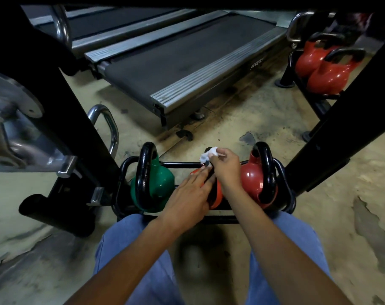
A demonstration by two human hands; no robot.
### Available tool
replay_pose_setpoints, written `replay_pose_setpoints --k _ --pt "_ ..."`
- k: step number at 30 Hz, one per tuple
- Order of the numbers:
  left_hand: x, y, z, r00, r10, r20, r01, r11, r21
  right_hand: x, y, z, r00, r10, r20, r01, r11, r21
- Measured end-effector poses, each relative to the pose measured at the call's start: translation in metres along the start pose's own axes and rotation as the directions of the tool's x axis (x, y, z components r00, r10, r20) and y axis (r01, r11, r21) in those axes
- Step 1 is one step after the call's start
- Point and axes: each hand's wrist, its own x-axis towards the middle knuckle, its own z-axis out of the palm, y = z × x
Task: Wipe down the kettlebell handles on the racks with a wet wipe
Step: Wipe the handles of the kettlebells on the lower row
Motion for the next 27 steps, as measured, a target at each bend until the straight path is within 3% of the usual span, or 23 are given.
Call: replay_pose_setpoints --k 3,5,7,9,11,13,15,17,22,25,27 --pt "0.008 -0.002 -0.002 1.000 0.017 0.021 -0.018 1.000 0.009 0.039 -0.019 0.003 0.996 -0.048 0.070 0.069 0.937 -0.342" --pt "0.014 -0.001 -0.005 0.999 0.014 0.041 -0.014 1.000 0.004 0.062 -0.033 0.010 0.972 -0.016 0.233 0.156 0.788 -0.596" --pt "0.015 -0.001 -0.004 0.999 0.007 0.051 -0.008 1.000 0.008 0.072 -0.047 0.022 0.908 0.085 0.411 0.298 0.560 -0.773" --pt "0.013 -0.001 -0.003 0.998 0.012 0.057 -0.013 1.000 0.015 0.073 -0.059 0.036 0.823 0.166 0.544 0.486 0.289 -0.824" --pt "0.011 -0.001 -0.002 0.999 0.016 0.050 -0.016 1.000 0.010 0.066 -0.069 0.047 0.752 0.188 0.632 0.635 0.053 -0.771" --pt "0.012 0.001 -0.003 0.999 0.021 0.028 -0.022 1.000 0.015 0.058 -0.072 0.056 0.705 0.182 0.685 0.706 -0.097 -0.701" --pt "0.012 0.004 -0.005 0.999 0.019 0.026 -0.019 1.000 0.012 0.053 -0.069 0.058 0.713 0.122 0.691 0.701 -0.128 -0.701" --pt "0.011 0.005 -0.006 0.999 0.017 0.031 -0.017 1.000 0.006 0.056 -0.066 0.055 0.768 0.076 0.636 0.640 -0.066 -0.765" --pt "0.014 0.006 0.000 0.998 -0.041 0.048 0.043 0.998 -0.036 0.065 -0.070 0.041 0.931 0.096 0.351 0.302 0.333 -0.893" --pt "0.011 0.005 0.002 0.997 -0.036 0.062 0.038 0.999 -0.023 0.064 -0.063 0.030 0.975 0.117 0.190 0.081 0.611 -0.787" --pt "0.009 0.004 0.003 0.998 -0.032 0.048 0.033 0.999 -0.012 0.060 -0.052 0.013 0.986 0.154 0.066 -0.089 0.818 -0.569"
